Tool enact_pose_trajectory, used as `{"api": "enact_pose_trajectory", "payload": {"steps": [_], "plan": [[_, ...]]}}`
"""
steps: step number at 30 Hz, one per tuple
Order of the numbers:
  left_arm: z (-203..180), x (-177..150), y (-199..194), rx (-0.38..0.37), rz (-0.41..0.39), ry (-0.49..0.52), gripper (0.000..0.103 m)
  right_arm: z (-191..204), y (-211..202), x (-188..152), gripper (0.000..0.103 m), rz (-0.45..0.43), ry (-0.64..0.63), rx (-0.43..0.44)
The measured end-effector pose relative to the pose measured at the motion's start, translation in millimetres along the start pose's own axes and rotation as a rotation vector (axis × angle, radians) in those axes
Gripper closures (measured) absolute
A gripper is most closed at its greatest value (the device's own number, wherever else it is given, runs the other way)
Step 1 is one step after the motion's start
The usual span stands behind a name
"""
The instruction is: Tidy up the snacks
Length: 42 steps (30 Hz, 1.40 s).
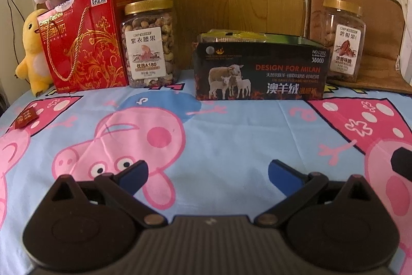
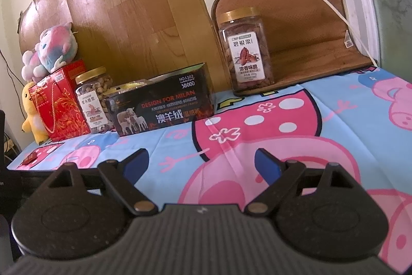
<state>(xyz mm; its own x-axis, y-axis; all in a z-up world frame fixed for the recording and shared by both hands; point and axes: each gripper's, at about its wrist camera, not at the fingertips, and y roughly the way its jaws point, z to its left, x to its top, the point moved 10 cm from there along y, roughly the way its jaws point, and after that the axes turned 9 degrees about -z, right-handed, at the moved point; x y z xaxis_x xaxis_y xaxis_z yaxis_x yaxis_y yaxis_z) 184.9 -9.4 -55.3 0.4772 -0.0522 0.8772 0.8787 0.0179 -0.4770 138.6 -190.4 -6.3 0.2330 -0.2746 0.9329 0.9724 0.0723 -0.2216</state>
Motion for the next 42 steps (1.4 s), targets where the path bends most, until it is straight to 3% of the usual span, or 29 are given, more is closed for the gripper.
{"api": "enact_pose_trajectory", "payload": {"steps": [13,19,42], "plan": [[2.1,0.5,-2.4,-0.009,-0.01,-0.032,0.0,2.0,-2.2,1.3,0.012,-0.013,0.002,0.027],[2.7,1.6,-3.1,0.028,-0.023,-0.016,0.0,2.0,-0.8,1.0,0.012,-0.005,0.005,0.029],[4.2,-0.6,-1.1,0.023,-0.003,-0.006,0.0,2.0,-1.5,0.8,0.012,-0.004,0.017,0.039]]}}
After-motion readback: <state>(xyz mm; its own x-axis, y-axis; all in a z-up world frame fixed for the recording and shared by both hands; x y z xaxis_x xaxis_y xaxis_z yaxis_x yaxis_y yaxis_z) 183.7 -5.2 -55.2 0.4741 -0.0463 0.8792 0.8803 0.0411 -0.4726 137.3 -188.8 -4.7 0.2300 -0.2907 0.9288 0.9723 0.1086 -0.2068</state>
